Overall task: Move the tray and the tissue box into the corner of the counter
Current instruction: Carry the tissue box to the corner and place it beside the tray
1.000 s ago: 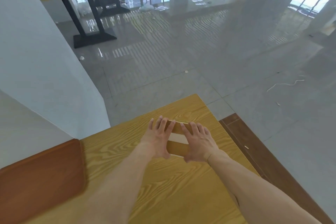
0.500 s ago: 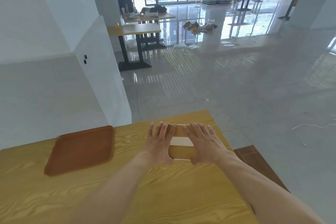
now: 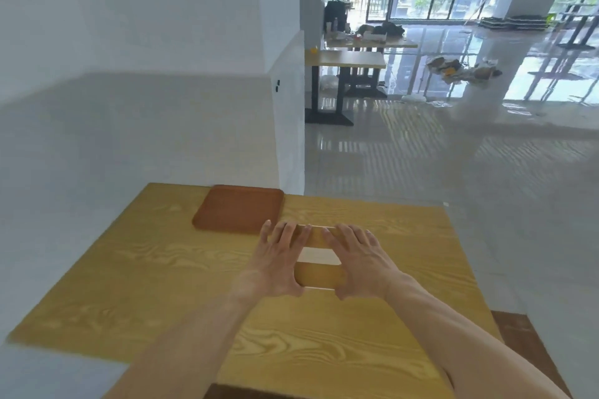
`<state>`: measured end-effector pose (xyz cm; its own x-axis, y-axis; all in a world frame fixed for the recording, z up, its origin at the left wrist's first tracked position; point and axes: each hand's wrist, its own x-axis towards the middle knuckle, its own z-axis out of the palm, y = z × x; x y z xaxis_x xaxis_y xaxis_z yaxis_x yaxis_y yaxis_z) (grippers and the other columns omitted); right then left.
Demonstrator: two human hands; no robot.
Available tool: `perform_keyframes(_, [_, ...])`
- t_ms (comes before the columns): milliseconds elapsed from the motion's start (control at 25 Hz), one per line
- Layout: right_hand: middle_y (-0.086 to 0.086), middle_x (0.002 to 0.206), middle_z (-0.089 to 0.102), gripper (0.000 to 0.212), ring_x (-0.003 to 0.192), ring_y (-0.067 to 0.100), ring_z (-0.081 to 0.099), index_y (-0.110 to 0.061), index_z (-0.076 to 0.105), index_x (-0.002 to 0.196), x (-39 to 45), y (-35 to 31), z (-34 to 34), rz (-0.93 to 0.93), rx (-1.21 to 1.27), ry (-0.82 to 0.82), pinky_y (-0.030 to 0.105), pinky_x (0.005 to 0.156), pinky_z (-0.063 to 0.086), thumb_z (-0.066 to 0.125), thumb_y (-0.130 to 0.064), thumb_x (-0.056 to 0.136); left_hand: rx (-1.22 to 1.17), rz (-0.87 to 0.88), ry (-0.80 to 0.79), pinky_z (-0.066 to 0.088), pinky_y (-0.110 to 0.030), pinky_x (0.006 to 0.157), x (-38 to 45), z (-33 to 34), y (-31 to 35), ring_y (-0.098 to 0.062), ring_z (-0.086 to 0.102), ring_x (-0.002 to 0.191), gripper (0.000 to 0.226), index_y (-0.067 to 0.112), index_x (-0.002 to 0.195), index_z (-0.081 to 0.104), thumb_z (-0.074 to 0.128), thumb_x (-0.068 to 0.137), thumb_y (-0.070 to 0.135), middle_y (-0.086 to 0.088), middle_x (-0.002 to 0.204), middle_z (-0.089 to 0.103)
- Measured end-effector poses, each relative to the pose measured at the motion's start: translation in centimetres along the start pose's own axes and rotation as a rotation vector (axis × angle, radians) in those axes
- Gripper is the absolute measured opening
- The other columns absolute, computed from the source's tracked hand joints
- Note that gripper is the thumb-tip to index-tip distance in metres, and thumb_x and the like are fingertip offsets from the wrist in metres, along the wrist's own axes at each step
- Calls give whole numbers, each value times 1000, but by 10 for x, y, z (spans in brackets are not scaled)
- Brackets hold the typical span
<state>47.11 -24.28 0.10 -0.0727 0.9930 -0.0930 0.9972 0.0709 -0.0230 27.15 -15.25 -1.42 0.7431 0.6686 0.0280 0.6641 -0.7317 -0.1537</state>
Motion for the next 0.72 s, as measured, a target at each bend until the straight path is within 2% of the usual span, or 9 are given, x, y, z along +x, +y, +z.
perform_keyframes(160, [9,163,10,132,150,33,6,-28,-5,158,33,-64,-2,-140,-15,4,60,123,14,81,-57,61,31,-136,-22,1,-59,118,-60,0,-52,-35,8,144,127,19,153,-2,67,60,70,-14,153,14])
perform_keyframes(280, [11,164,8,132,151,34,6,-27,-4,158,61,-119,-4,-242,-25,-2,61,122,13,81,-57,62,20,-235,-35,5,-58,118,-105,3,-94,-36,14,142,127,21,154,-1,66,59,72,-12,152,16])
perform_keyframes(440, [11,163,11,130,150,35,9,-26,2,158,95,-197,-3,-350,-26,-1,62,122,14,80,-57,59,21,-342,-65,9,-59,117,-163,11,-153,-36,15,140,126,22,153,1,65,58,74,-12,150,19])
perform_keyframes(720, [11,163,12,125,149,36,11,-29,7,155,148,-327,8,-463,-21,-32,61,120,17,77,-57,55,-12,-468,-102,4,-59,118,-253,37,-251,-33,15,139,128,24,153,1,66,55,74,-10,149,19])
